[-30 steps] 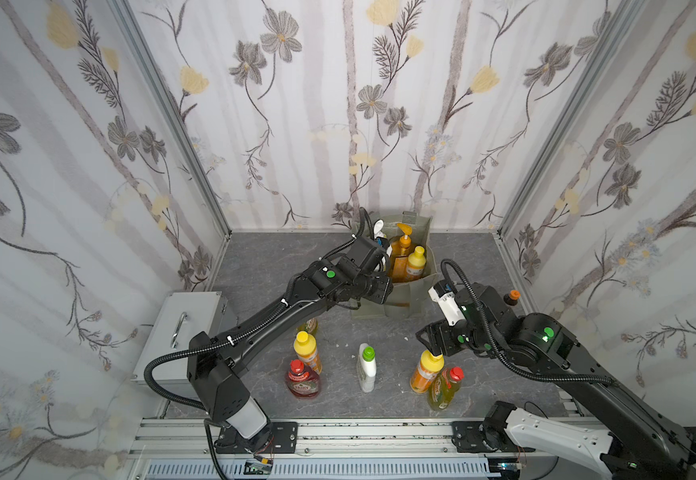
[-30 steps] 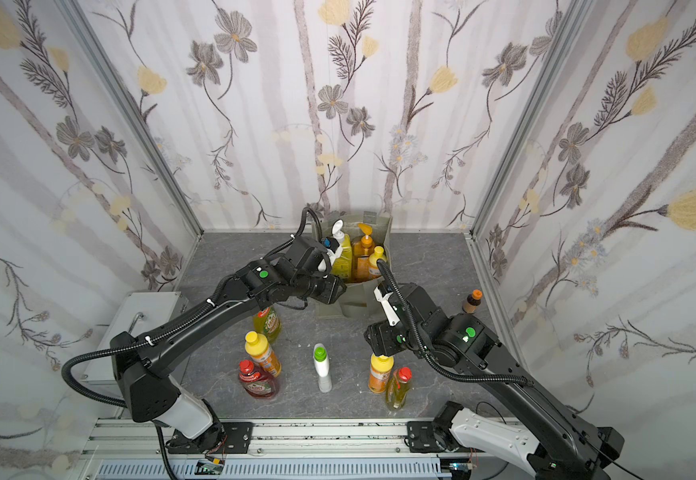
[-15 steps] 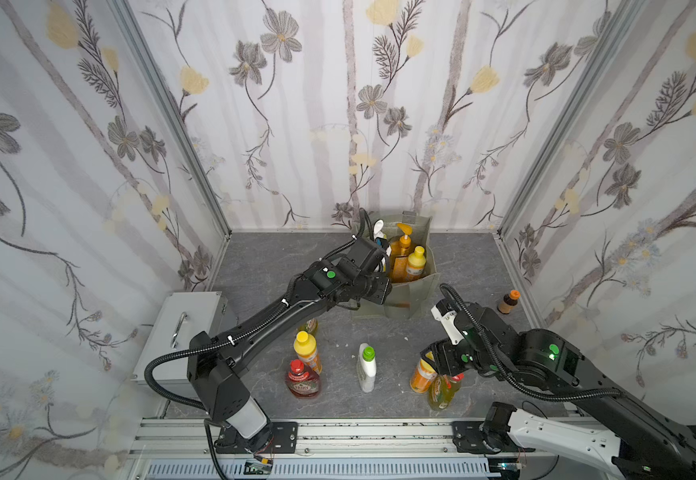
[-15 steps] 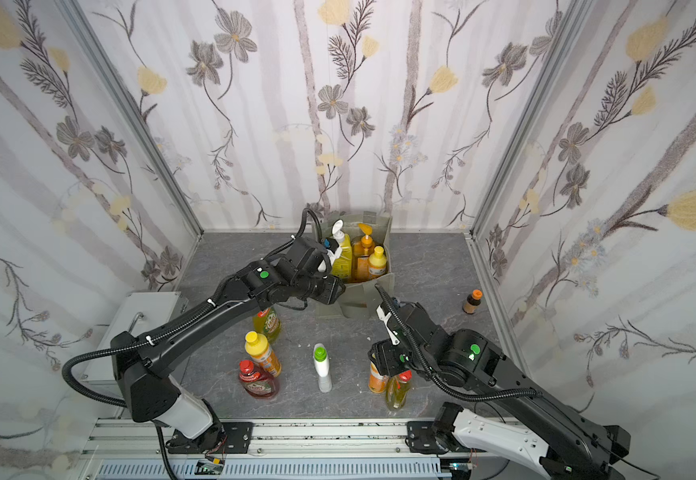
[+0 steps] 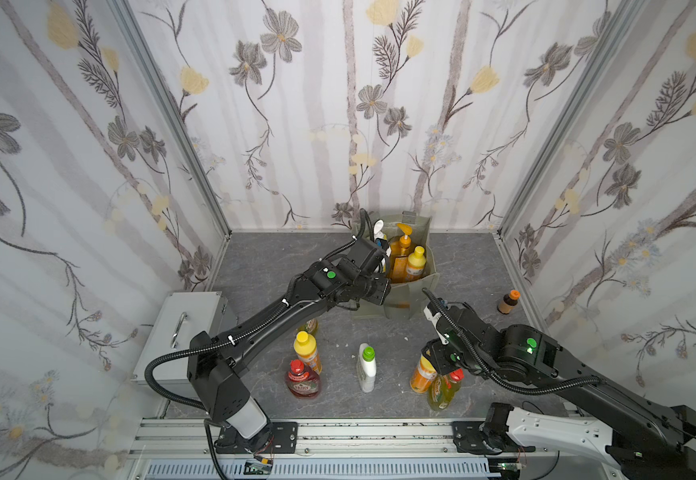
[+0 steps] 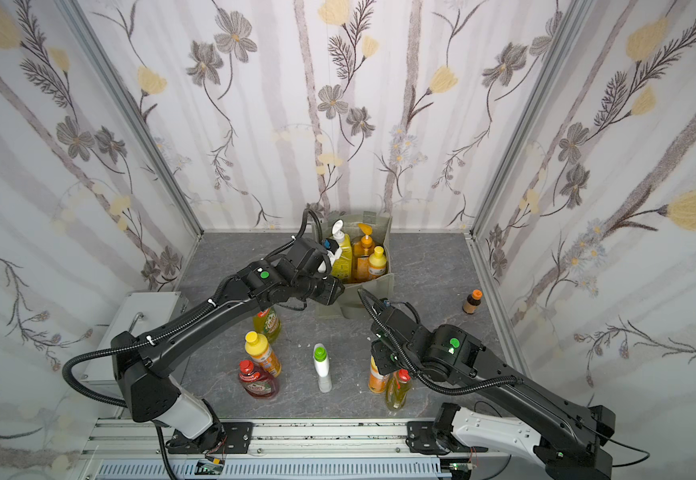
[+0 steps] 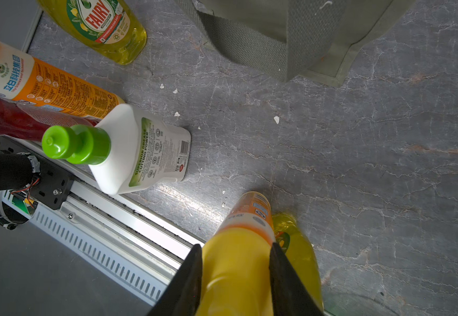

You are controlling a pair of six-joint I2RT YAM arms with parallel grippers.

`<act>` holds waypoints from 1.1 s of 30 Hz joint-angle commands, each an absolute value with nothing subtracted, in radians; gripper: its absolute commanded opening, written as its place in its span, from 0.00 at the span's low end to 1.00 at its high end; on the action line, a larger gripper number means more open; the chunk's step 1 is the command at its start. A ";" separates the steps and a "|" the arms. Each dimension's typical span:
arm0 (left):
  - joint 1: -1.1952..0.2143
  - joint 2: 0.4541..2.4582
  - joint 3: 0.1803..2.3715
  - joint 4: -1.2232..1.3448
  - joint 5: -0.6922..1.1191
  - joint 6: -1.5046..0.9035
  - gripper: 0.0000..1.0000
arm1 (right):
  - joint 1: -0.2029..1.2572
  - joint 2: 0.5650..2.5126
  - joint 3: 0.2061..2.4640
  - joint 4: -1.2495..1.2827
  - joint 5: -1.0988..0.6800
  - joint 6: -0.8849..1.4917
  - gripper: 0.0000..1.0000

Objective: Pack dish soap into the shopping bag
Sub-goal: Pick up the bottle of dish soap at the center of the board.

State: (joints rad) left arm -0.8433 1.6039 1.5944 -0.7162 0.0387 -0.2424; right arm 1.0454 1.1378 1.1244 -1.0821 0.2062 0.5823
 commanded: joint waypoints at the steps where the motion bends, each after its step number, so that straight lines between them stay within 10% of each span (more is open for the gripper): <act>1: -0.841 1.609 1.605 -0.732 0.029 -0.236 0.46 | 1.060 1.149 1.148 -1.097 0.234 0.592 0.33; 33: -0.832 1.571 1.545 -0.711 0.017 -0.239 0.45 | 1.009 1.368 1.734 -1.137 0.294 0.339 0.02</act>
State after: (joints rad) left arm -0.8356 1.5806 1.5528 -0.7109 0.0322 -0.2390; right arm 1.0176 1.3586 1.6756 -1.1568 0.3046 0.3901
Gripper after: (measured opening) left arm 0.449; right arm 0.266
